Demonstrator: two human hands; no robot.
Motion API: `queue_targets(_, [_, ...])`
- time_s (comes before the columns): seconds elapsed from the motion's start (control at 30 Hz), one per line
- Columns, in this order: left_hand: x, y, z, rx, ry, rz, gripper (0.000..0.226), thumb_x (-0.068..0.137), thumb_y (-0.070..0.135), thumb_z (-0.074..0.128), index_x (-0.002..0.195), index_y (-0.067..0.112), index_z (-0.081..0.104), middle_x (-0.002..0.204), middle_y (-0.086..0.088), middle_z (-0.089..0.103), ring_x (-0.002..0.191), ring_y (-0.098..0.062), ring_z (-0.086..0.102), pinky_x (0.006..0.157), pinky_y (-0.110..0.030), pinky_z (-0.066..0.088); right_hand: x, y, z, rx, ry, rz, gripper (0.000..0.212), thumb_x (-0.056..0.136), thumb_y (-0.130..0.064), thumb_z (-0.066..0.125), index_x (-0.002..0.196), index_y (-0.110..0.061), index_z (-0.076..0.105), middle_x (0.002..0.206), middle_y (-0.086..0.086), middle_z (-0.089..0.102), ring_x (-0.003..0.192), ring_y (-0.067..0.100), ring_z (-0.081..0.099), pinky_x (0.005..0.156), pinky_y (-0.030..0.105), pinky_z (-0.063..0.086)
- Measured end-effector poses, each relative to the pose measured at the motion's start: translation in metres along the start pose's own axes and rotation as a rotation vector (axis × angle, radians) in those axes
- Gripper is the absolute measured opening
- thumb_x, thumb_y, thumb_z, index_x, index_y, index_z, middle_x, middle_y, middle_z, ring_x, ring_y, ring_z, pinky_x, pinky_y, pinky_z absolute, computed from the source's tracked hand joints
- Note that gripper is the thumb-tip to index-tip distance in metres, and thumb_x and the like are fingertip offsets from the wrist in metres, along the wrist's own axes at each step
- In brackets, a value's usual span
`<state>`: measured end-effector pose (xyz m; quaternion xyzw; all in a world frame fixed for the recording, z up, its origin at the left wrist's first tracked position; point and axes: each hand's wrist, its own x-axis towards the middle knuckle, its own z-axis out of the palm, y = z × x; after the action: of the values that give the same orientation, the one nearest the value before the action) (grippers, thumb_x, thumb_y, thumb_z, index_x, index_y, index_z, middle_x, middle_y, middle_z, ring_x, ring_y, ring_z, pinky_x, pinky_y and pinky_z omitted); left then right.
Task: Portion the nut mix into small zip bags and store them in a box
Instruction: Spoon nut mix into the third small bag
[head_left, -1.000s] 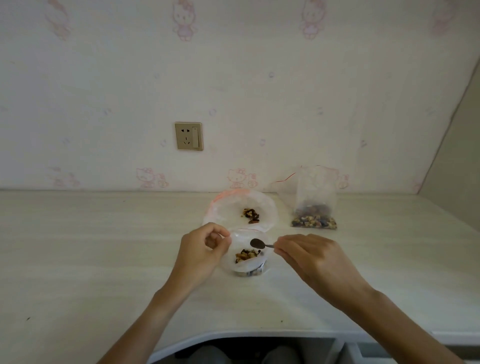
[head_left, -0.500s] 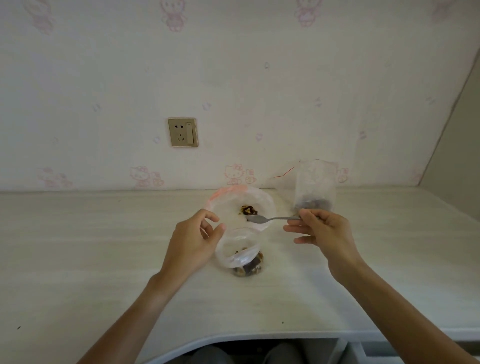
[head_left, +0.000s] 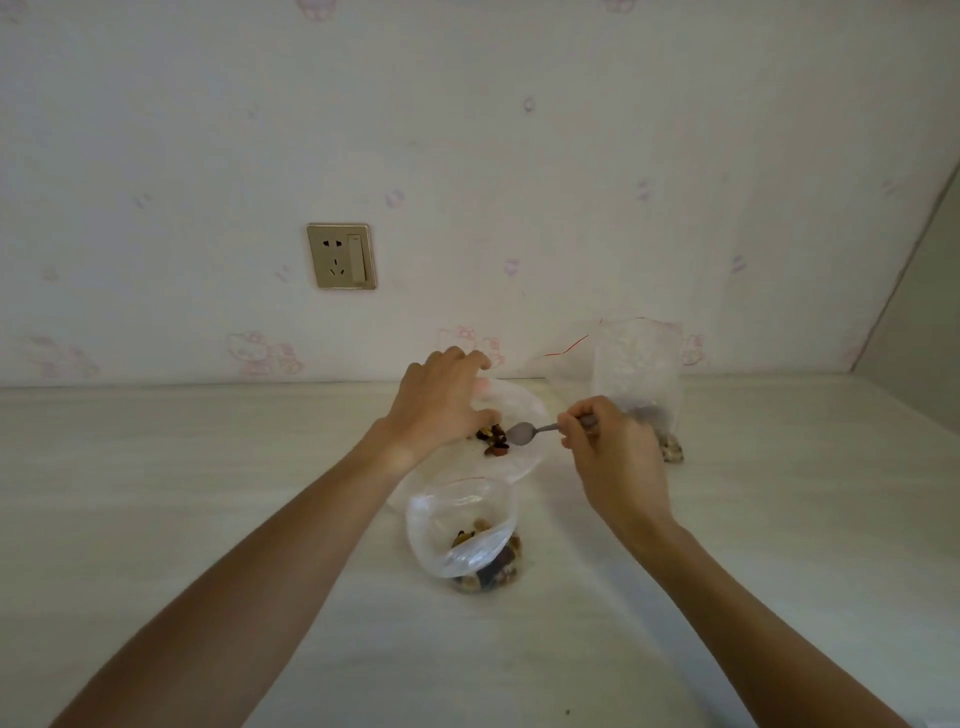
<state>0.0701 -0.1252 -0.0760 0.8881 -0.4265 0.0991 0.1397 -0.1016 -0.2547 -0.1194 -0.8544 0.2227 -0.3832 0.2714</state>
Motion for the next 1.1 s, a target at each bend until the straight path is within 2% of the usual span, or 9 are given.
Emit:
queue_targets(0.07, [0.009,-0.001,0.002,-0.004,-0.021,-0.026,0.049,0.092,0.049,0.072,0.133,0.023,0.061,0.127,0.0,0.063,0.115,-0.026,0.062,0.088,-0.035,0.044,-0.001,0.0,0.006,-0.209,-0.015,-0.165,0.022,0.106,-0.029,0.054,0.1,-0.013,0.066,0.068,-0.001,0.068,0.055,0.018,0.062,0.049,0.036,0.052])
queue_targets(0.13, [0.013,-0.003,0.004,0.0,-0.026,-0.021,0.026,0.096,0.045,0.069,0.103,0.021,0.068,0.102,0.001,0.069,0.098,-0.028,0.066,0.076,-0.034,0.046,-0.001,0.001,0.013,-0.355,-0.076,-0.215,0.027,0.108,-0.032,0.046,0.103,-0.012,0.064,0.069,0.001,0.067,0.054,0.021,0.061,0.051,0.038,0.053])
queue_targets(0.2, [0.016,-0.005,0.006,-0.013,-0.04,-0.014,0.033,0.098,0.041,0.067,0.074,0.022,0.058,0.078,0.003,0.063,0.079,-0.027,0.064,0.067,-0.033,0.043,-0.002,0.003,0.019,-0.342,-0.077,-0.19,0.028,0.108,-0.033,0.046,0.103,-0.013,0.064,0.07,0.001,0.067,0.054,0.02,0.061,0.051,0.039,0.054])
queue_targets(0.27, [0.018,-0.006,0.007,-0.052,-0.046,-0.02,0.043,0.099,0.037,0.065,0.063,0.022,0.046,0.068,0.004,0.057,0.067,-0.024,0.058,0.061,-0.032,0.042,-0.003,0.006,0.025,-0.213,-0.041,-0.117,0.024,0.106,-0.033,0.052,0.1,-0.015,0.066,0.071,-0.002,0.068,0.056,0.015,0.062,0.052,0.037,0.054])
queue_targets(0.43, [0.02,-0.008,0.006,-0.201,-0.085,-0.018,0.044,0.098,0.033,0.066,0.063,0.015,0.046,0.067,-0.001,0.057,0.062,-0.02,0.051,0.057,-0.031,0.036,-0.001,0.011,0.038,0.13,-0.023,0.17,0.014,0.101,-0.03,0.061,0.091,-0.024,0.068,0.079,-0.011,0.074,0.072,0.007,0.07,0.066,0.03,0.058])
queue_targets(0.5, [0.02,-0.008,0.004,-0.251,-0.102,0.009,0.043,0.098,0.033,0.067,0.069,0.006,0.05,0.073,-0.009,0.056,0.066,-0.023,0.049,0.061,-0.034,0.035,0.001,0.012,0.043,0.224,-0.031,0.247,0.014,0.101,-0.027,0.062,0.087,-0.027,0.066,0.08,-0.011,0.075,0.067,0.007,0.071,0.064,0.024,0.056])
queue_targets(0.6, [0.02,-0.008,0.002,-0.293,-0.132,0.029,0.044,0.099,0.032,0.067,0.08,-0.004,0.052,0.078,-0.013,0.053,0.072,-0.025,0.046,0.066,-0.036,0.034,0.005,0.012,0.047,0.326,-0.027,0.354,0.013,0.102,-0.023,0.062,0.093,-0.017,0.07,0.08,-0.01,0.076,0.055,0.008,0.07,0.055,0.01,0.048])
queue_targets(0.83, [0.016,-0.009,0.009,-0.326,-0.138,0.016,0.043,0.102,0.03,0.063,0.07,0.017,0.039,0.07,0.004,0.046,0.064,-0.019,0.041,0.059,-0.034,0.03,0.006,0.008,0.054,0.393,-0.029,0.421,0.017,0.103,-0.023,0.061,0.092,-0.014,0.071,0.079,-0.007,0.076,0.056,0.016,0.071,0.067,0.027,0.059])
queue_targets(1.1, [0.01,-0.013,0.014,-0.396,-0.055,0.035,0.039,0.102,0.032,0.063,0.075,0.011,0.045,0.071,0.001,0.048,0.064,-0.019,0.04,0.06,-0.034,0.031,0.006,0.01,0.053,0.452,-0.032,0.458,0.017,0.103,-0.022,0.06,0.092,-0.014,0.071,0.079,-0.006,0.077,0.058,0.017,0.072,0.06,0.017,0.052])
